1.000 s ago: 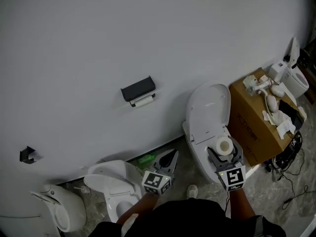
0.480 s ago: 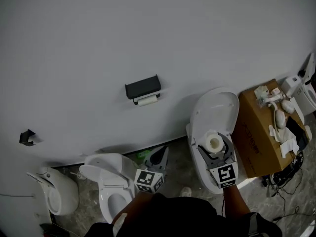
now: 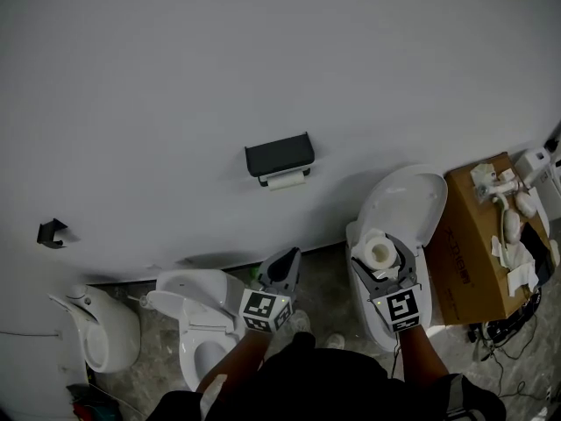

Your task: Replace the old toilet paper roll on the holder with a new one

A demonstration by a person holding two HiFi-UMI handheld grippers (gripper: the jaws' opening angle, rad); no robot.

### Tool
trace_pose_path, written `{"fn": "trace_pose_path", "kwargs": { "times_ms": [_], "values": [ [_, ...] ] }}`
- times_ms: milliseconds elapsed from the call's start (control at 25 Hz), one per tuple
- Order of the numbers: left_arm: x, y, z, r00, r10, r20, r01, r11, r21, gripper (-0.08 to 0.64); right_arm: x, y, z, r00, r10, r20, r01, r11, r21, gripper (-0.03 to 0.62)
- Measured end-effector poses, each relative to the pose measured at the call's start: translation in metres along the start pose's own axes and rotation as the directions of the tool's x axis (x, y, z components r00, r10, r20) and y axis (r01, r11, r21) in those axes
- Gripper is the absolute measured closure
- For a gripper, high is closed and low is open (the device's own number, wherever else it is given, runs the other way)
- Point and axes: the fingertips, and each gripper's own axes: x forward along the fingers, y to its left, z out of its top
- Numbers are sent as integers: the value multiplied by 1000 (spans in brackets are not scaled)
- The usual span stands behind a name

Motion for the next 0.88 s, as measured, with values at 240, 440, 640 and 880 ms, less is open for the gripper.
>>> {"fn": "trace_pose_path", "kwargs": {
  "times_ms": [240,440,640,880],
  "values": [
    [13,37,5,1000,-27,-2,27,999,-33,554,56,4,15,999,34,-17,-35,999,-39,262],
    [24,66,18,998,-63,8,63,998,-11,555,97,-1,23,1000,14,-13,-13,998,55,262],
    [34,97,30,998,-55,30,55,998,22,554,125,-1,27,999,6,-38,-5,999,37,262],
    [50,106,34,1000,-27,-15,30,975,222,554,138,-8,28,999,-20,-50,23,998,63,262]
  ]
}}
